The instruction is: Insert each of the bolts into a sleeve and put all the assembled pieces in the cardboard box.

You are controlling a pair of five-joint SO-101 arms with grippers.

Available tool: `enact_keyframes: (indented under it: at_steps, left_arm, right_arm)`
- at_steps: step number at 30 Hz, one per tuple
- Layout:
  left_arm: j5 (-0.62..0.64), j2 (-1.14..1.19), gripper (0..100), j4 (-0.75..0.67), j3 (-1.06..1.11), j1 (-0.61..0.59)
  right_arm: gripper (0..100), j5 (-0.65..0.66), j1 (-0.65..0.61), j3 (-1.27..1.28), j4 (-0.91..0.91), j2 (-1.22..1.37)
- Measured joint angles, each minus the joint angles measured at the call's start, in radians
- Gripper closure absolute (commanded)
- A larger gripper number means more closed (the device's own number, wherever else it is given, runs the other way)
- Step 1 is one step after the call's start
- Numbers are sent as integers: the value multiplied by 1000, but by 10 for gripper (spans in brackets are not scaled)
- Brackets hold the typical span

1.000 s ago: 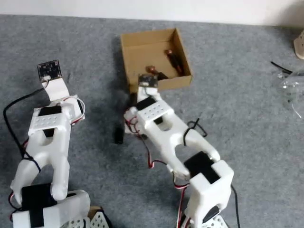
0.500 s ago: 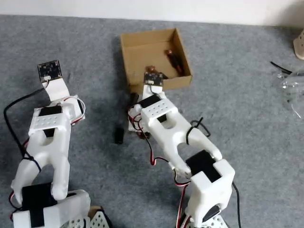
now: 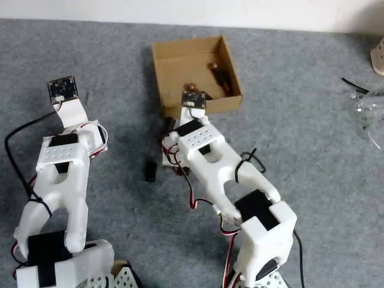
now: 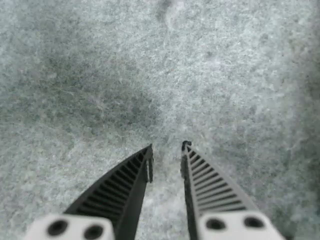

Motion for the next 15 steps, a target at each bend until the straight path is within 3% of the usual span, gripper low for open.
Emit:
enact_keyframes:
  at_steps: [15]
  left_arm:
    - [0,0,899,0,0,0]
  right_arm:
    - [844,49,-6,-89,46,130]
